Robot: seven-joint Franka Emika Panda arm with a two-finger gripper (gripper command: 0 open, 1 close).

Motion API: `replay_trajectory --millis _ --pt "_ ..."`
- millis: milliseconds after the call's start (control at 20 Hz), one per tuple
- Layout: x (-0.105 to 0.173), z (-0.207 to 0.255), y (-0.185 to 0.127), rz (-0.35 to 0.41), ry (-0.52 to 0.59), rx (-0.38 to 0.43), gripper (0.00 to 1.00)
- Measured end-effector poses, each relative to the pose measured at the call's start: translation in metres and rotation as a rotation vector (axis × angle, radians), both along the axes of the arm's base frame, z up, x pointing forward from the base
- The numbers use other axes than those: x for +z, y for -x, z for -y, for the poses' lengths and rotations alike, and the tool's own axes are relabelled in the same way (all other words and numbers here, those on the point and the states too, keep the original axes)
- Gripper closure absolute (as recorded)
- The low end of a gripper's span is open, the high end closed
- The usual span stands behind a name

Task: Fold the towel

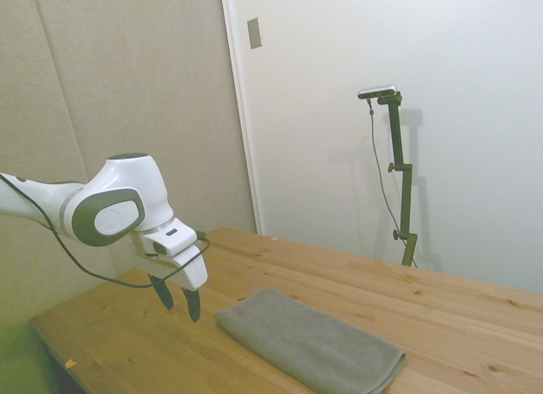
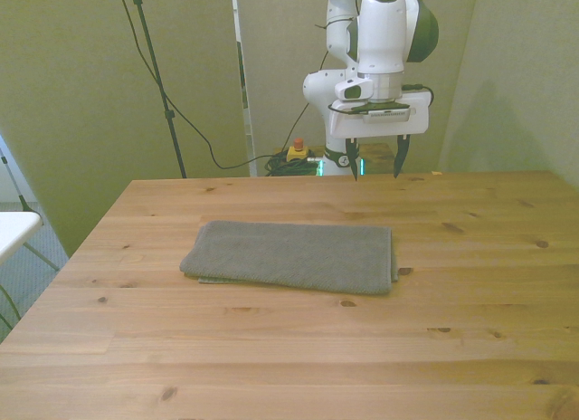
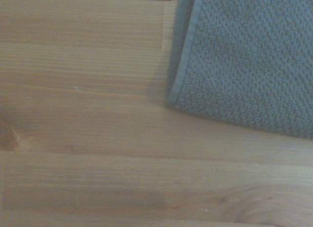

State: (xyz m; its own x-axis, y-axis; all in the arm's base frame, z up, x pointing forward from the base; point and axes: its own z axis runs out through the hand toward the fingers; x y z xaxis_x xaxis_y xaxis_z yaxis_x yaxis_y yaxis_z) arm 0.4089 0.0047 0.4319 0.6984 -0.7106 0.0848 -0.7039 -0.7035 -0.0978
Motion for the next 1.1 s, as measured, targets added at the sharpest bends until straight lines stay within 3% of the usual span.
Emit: replay_trajectory --millis 300,500,800,1100 --pt "0.007 0.005 -0.016 0.025 0.028 -0.047 0.0" --pt "0.011 -0.018 -0.058 0.047 0.051 -0.07 0.0" --pt "-0.006 -0.06 -0.123 0.056 0.132 -0.121 0.0" --pt "-0.033 -0.087 -0.161 -0.024 0.246 -0.238 0.0"
